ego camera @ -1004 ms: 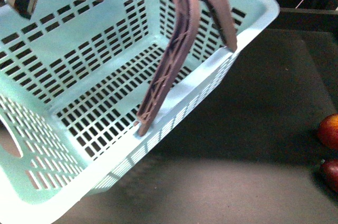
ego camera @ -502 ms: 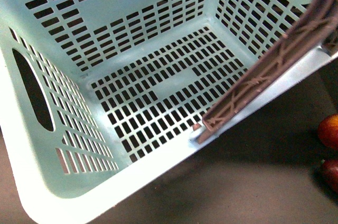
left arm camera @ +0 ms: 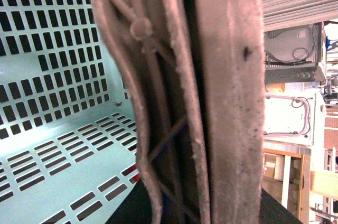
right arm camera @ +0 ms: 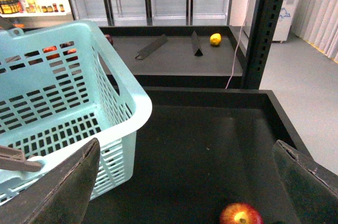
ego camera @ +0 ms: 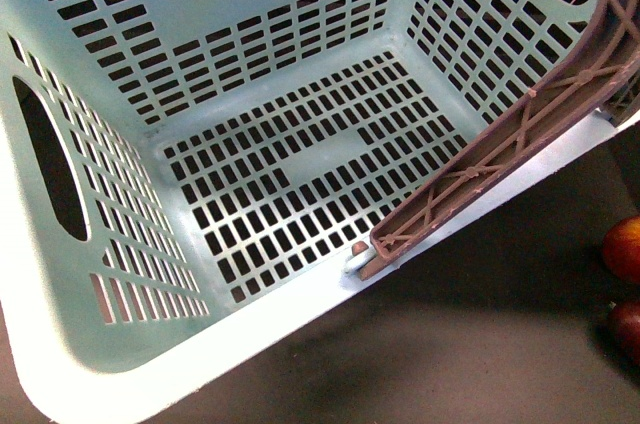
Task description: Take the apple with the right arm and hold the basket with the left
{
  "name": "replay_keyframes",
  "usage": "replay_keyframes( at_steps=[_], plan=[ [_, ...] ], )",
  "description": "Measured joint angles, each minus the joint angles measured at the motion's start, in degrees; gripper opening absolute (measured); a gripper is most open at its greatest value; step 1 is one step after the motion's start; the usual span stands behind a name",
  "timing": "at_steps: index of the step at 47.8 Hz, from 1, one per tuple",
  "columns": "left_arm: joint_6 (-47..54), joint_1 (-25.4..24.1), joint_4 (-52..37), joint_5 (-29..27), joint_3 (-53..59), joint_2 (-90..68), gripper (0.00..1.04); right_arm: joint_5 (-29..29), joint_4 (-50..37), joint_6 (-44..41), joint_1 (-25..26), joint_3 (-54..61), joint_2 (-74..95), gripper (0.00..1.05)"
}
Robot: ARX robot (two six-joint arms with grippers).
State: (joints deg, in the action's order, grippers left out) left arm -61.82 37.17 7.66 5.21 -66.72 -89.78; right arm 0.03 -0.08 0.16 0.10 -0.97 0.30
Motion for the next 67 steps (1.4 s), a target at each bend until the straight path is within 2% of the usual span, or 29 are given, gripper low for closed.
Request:
replay_keyframes(
  at_steps=[13,17,20,24,28,33,41,46,52,67],
  plan=[
    [0.09,0.0,0.09,0.11,0.0,0.0,0.17,0.48,0.35,0.04,-0.09,-0.11,0.26,0.96],
    [0.07,-0.02,0.11,0.2,0.0,0.0,0.17,7.08,16.76,2.71,-0.57,-6.78,10.62,0.96],
    [0.33,0.0,0.11,0.15,-0.02,0.0,0.17,6.16,19.17,3.56,1.4,-7.91,17.05,0.96],
    [0.26,0.0,0.17,0.28,-0.04,-0.09,0.17,4.33,16.15,3.58,4.81,-7.93,21.53,0.96],
    [0.33,-0.02,0.2,0.02,-0.04,-0.11,0.17,1.2,9.75,3.21,10.67,-8.33,28.85,0.96],
    [0.44,-0.04,0.2,0.07,-0.04,-0.11,0.17,0.33,-4.09,1.64,16.79,-9.05,45.18,0.96],
    [0.5,-0.04,0.2,0.09,-0.04,-0.11,0.17,2.03,-22.21,-0.7,18.23,-13.14,69.48,0.96],
    [0.46,-0.04,0.2,0.35,-0.04,-0.11,0.17,3.43,-32.54,-2.97,18.12,-20.35,90.62,0.96],
    [0.48,-0.04,0.2,0.07,-0.04,-0.11,0.17,4.74,-34.8,-4.17,17.22,-26.77,105.59,0.96],
    [0.48,-0.04,0.2,0.15,-0.04,-0.11,0.17,7.06,-29.73,-3.85,14.6,-41.9,127.01,0.96]
  ],
)
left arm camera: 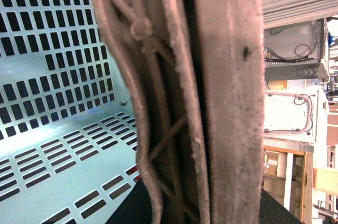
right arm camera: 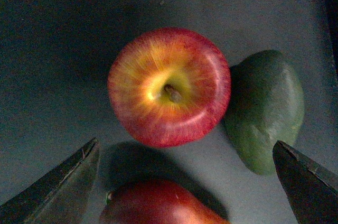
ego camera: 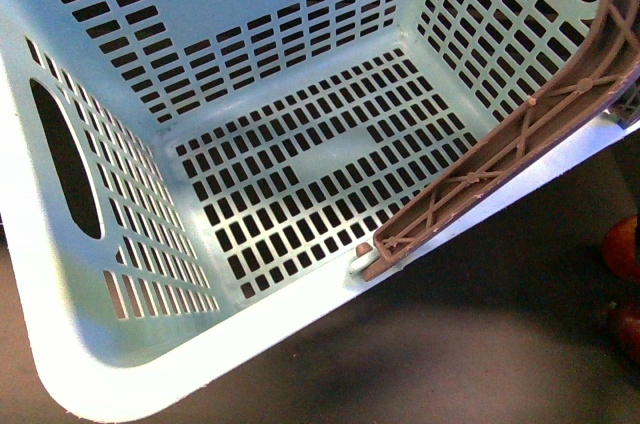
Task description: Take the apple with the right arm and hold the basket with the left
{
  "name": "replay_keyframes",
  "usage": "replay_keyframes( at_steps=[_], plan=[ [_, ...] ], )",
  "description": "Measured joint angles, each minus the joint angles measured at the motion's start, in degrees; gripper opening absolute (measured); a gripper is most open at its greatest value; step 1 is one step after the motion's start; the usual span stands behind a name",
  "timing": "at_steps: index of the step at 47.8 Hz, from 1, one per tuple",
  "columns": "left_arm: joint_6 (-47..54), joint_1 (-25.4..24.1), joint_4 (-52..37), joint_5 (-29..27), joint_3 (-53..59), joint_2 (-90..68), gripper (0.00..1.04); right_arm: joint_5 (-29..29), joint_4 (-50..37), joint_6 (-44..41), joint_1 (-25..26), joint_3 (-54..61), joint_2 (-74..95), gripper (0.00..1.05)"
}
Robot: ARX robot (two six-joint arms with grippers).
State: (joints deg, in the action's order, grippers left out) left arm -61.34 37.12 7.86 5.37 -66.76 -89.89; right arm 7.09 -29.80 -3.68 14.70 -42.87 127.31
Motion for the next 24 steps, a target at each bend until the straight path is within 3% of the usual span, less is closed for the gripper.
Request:
replay_keyframes(
  at_steps=[24],
  plan=[
    [0.0,0.0,0.0,0.0,0.0,0.0,0.17,2.03,6.84,0.11,-1.16,-15.1,9.18,0.96]
  ],
)
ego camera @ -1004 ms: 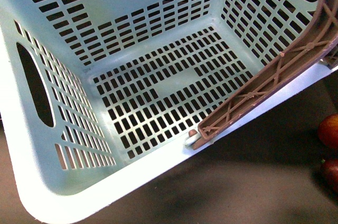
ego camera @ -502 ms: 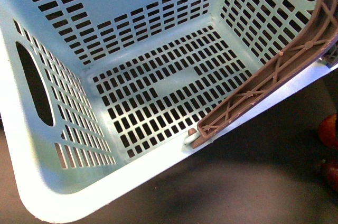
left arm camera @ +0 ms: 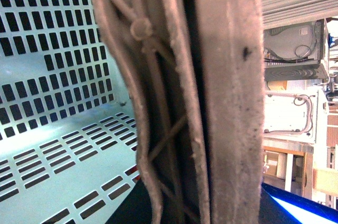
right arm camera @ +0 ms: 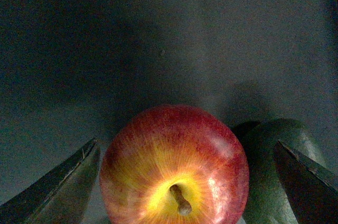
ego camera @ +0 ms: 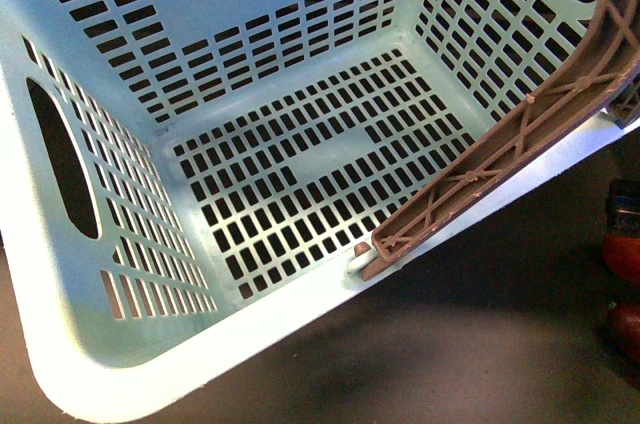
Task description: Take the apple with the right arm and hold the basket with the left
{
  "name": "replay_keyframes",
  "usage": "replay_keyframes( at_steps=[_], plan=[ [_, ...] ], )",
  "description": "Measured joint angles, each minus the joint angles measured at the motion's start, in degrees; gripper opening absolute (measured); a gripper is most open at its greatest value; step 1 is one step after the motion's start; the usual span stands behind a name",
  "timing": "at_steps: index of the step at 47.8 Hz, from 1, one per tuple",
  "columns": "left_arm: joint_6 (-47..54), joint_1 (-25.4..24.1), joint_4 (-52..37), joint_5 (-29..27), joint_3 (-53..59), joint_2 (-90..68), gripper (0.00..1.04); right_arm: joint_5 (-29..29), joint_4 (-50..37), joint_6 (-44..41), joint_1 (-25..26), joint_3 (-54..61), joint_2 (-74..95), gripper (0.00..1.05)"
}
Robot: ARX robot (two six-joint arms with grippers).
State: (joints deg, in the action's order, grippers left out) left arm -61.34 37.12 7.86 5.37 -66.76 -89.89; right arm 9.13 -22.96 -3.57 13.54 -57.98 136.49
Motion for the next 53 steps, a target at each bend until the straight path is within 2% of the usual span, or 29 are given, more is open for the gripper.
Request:
replay_keyframes(
  at_steps=[36,42,53],
  plan=[
    [0.0,0.0,0.0,0.0,0.0,0.0,0.17,-0.07,5.14,-0.24,-0.35,-5.62,5.53,0.96],
    [0.0,0.0,0.0,-0.02,0.0,0.0,0.17,-0.44,5.2,-0.15,-0.11,-5.53,5.42,0.83],
    [0.0,0.0,0.0,-0.04,0.0,0.0,0.17,-2.27,5.2,-0.17,-0.04,-2.73,2.75,0.81]
  ],
)
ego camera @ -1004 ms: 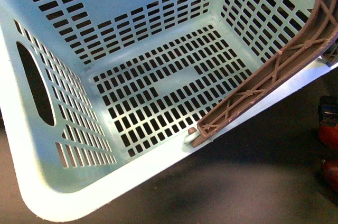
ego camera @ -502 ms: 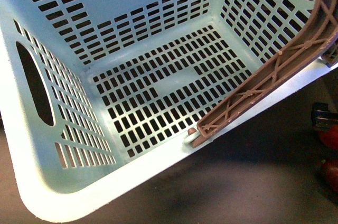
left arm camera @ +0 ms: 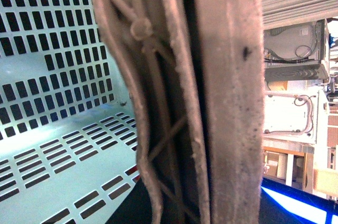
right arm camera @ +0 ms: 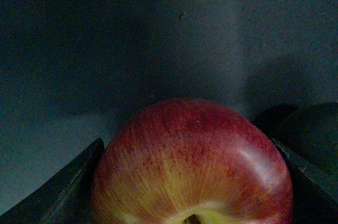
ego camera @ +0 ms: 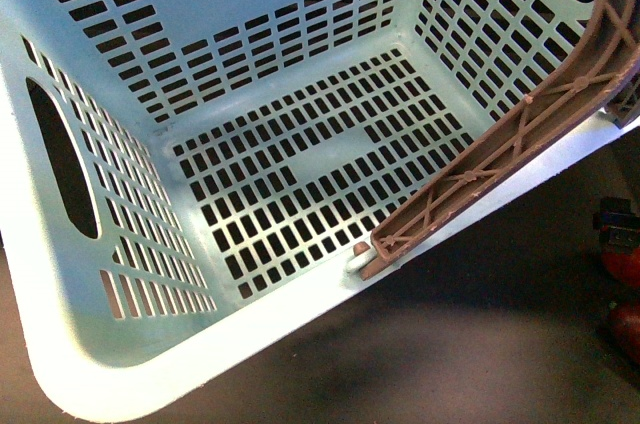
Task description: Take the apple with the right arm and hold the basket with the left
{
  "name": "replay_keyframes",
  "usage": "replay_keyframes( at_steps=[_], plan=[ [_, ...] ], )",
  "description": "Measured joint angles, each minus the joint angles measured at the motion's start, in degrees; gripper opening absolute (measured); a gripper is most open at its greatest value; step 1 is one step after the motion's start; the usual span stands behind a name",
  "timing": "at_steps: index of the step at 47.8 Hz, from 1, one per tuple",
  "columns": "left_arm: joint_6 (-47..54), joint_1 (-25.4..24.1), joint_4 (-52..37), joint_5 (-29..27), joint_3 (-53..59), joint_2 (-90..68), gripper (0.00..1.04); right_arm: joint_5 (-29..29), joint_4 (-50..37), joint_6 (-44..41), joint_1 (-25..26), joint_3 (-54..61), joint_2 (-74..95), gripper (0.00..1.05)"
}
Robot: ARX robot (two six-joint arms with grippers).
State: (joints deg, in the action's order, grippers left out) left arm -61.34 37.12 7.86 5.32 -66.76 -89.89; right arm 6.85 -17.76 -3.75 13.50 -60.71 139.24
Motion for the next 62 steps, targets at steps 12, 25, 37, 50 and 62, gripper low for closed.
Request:
replay_keyframes(
  at_steps=[12,25,37,50,62],
  plan=[
    [0.0,0.0,0.0,0.02,0.0,0.0,0.17,-4.94,0.02,-1.73,-1.16,7.91,-16.11,0.81],
    [0.02,0.0,0.0,0.0,0.0,0.0,0.17,-10.6,5.75,-2.58,-2.32,11.82,-40.52,0.81],
    [0.0,0.0,0.0,0.04,0.0,-0.02,0.17,-10.69,9.18,-2.71,-4.57,11.89,-54.95,0.81],
    [0.0,0.0,0.0,0.02,0.0,0.0,0.17,-10.64,11.47,1.27,-14.56,11.3,-62.25,0.81],
    [0.0,0.0,0.0,0.04,0.0,0.0,0.17,-6.91,10.75,3.43,-23.56,11.1,-59.56,0.81]
  ],
)
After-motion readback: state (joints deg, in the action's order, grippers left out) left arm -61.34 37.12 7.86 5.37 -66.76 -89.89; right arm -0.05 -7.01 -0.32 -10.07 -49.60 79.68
